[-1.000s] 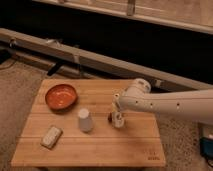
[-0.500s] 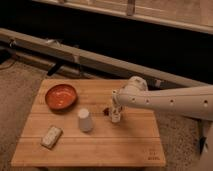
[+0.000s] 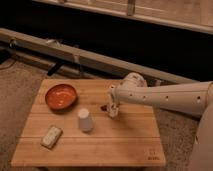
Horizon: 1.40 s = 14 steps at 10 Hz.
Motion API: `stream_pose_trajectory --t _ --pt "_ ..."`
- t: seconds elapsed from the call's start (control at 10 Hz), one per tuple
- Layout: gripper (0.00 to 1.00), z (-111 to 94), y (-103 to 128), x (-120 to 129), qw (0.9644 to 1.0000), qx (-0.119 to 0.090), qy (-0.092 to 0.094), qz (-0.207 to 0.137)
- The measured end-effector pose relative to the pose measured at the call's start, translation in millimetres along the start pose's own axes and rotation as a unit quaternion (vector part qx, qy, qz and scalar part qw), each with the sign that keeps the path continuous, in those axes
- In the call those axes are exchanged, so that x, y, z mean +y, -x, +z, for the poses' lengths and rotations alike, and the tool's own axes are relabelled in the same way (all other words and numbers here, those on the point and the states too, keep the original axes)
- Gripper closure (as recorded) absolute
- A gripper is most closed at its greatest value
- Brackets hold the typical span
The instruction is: Stand the bottle upright
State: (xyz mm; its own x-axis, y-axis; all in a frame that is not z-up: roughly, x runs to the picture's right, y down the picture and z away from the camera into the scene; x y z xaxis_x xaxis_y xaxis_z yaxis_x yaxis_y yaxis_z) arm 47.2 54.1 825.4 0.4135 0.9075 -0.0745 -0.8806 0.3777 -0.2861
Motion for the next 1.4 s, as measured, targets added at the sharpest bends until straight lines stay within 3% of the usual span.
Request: stream_pose_trajectory --t 0.4,1.1,1.2,1.4 --pt "0.97 2.6 -2.3 6.8 1.0000 0.000 -0.001 -0.003" --pt "0.28 2.4 -8.0 15.7 1.0000 -0.004 -0.005 0.004" --pt "0.22 3.4 -8.1 18.4 1.0000 -0.003 -0.006 0.003" --pt "0.20 4.4 -10.6 20.8 1.0000 0.001 -0.007 0.002"
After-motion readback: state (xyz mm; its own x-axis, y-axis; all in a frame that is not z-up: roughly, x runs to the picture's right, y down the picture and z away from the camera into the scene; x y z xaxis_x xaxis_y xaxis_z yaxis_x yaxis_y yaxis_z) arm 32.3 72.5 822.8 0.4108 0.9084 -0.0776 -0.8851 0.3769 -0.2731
